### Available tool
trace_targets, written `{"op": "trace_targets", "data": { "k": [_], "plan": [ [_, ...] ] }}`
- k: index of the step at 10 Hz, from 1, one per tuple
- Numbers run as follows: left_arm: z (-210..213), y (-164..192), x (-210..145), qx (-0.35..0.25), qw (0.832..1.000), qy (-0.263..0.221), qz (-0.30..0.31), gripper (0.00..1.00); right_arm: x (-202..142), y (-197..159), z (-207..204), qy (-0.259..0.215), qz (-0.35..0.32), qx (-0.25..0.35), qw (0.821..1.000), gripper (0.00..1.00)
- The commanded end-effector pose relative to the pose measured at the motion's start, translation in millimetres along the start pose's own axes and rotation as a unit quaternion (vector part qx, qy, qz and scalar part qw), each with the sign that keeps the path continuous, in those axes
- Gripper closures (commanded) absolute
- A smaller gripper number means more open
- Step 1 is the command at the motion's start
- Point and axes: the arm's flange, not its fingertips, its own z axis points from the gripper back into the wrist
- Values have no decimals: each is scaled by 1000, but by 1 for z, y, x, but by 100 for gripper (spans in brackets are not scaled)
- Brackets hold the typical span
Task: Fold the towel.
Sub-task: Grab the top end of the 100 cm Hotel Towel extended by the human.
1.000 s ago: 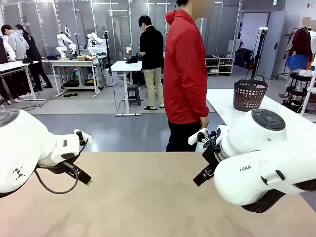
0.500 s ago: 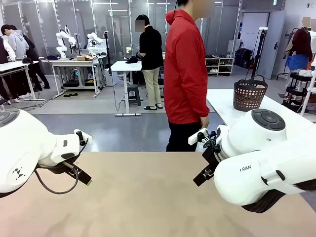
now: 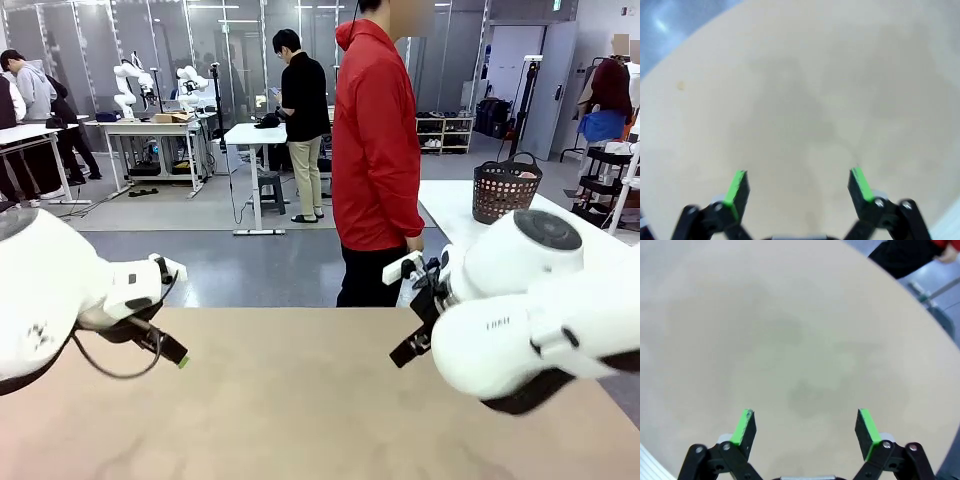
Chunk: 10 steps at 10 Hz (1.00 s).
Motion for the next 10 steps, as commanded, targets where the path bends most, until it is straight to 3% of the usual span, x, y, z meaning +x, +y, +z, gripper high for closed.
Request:
{"op": "trace_targets", "data": {
  "k": [1,3,5,6,8,10],
  "plan": [
    [60,49,20,-107,993,23,35,0,20,-39,61,-7,-55,84,995,0],
    [110,101,8,-215,974,46,59,0,15,-80,109,0,-93,170,981,0],
    [158,165,-26,-384,918,35,96,0,-19,-146,147,-23,-147,327,933,0],
    [172,193,-53,-450,888,-6,98,0,-48,-177,157,-35,-165,395,903,0],
    [176,227,-115,-505,851,-80,122,0,-107,-223,168,-76,-179,485,853,0],
    [173,247,-157,-533,818,-139,166,0,-152,-245,168,-119,-196,507,831,0]
  ]
}}
